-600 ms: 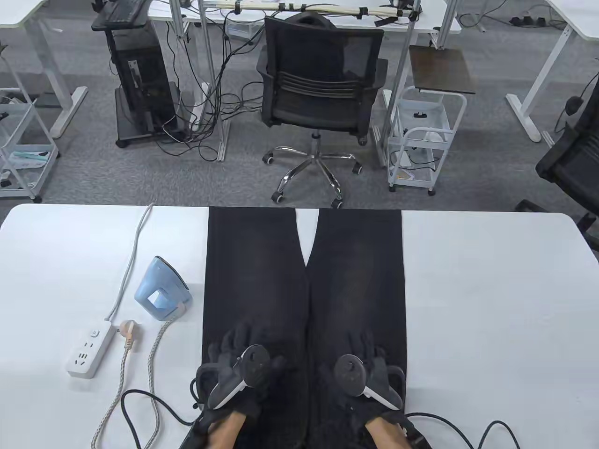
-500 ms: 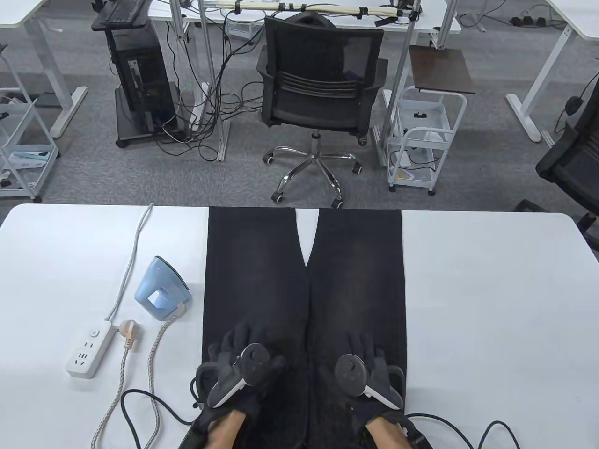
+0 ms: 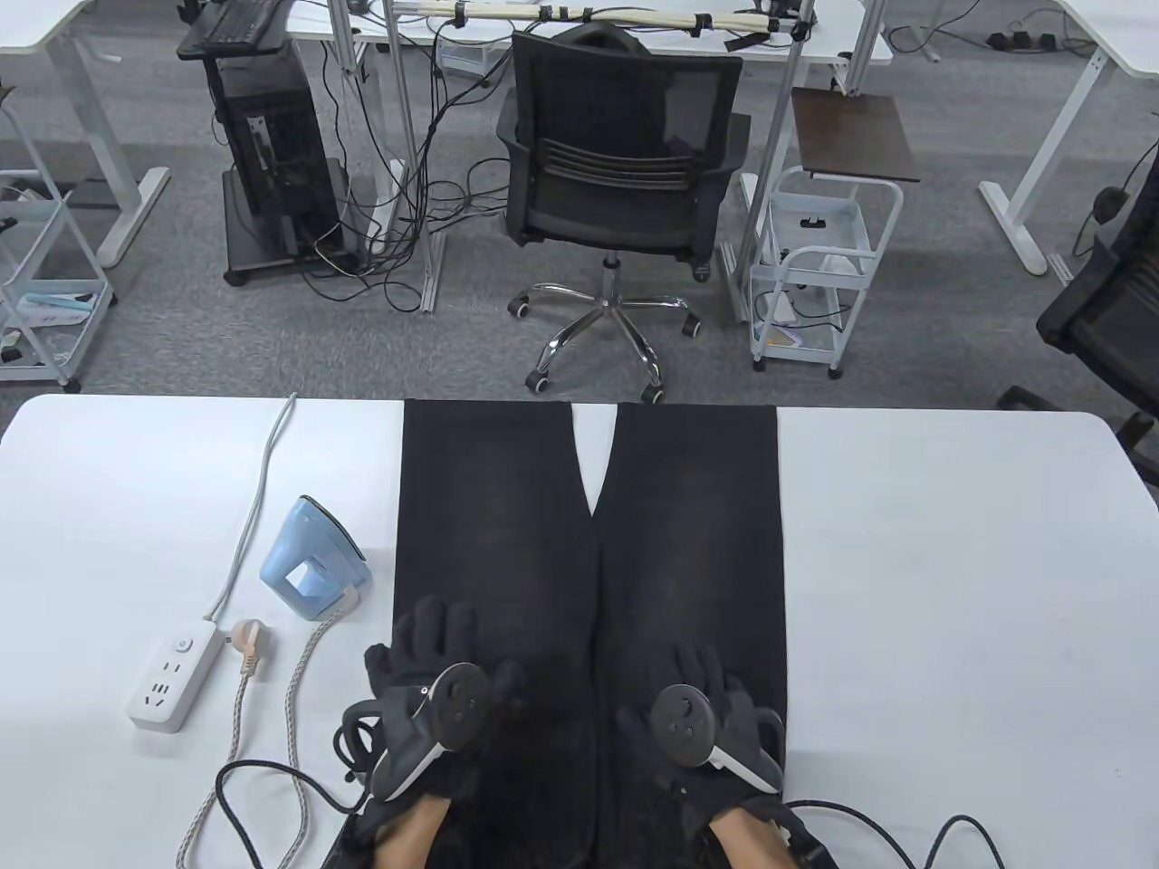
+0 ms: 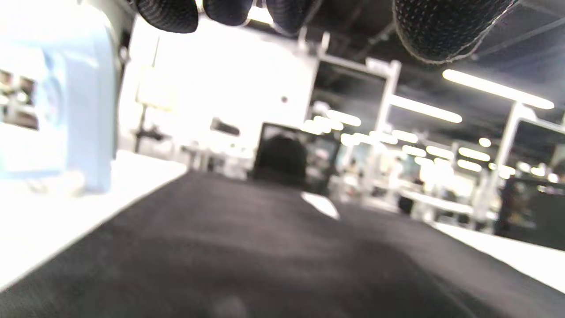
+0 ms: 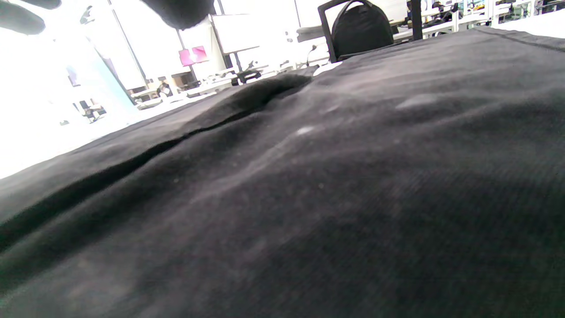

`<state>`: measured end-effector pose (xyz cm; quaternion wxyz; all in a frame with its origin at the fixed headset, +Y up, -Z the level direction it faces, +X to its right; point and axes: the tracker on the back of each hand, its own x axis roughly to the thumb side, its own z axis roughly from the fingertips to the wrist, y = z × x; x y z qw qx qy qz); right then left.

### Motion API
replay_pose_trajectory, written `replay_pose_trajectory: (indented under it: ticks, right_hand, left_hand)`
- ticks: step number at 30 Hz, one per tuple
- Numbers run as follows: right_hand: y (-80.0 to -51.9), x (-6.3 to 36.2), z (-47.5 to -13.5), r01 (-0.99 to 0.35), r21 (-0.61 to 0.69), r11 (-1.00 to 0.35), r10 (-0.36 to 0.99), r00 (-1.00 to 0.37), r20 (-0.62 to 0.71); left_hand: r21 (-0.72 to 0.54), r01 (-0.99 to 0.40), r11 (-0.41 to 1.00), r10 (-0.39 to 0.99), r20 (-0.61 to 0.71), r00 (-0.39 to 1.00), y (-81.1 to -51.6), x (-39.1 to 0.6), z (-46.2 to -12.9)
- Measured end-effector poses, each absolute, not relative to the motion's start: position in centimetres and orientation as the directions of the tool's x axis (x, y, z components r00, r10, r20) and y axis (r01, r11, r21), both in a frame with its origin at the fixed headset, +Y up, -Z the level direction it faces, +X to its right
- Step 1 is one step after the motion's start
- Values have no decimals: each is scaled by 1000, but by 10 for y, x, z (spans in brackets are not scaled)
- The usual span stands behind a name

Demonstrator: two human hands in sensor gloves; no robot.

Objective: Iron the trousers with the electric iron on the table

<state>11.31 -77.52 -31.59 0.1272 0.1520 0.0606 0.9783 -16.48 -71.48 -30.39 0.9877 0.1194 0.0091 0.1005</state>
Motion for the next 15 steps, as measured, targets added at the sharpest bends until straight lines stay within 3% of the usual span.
replay_pose_trajectory:
  ticks: [9,15]
  right_hand:
    - [-778,112,-315,-227,206,-952,281,-912,297]
    - [-776,109,-313,-258,236,-937,326,-890,319]
  left_hand:
    - [267,-72,961,146,-266,953,-659,-280,-318]
    - [35,60,998,-41,-403,914,-693,-337,-347]
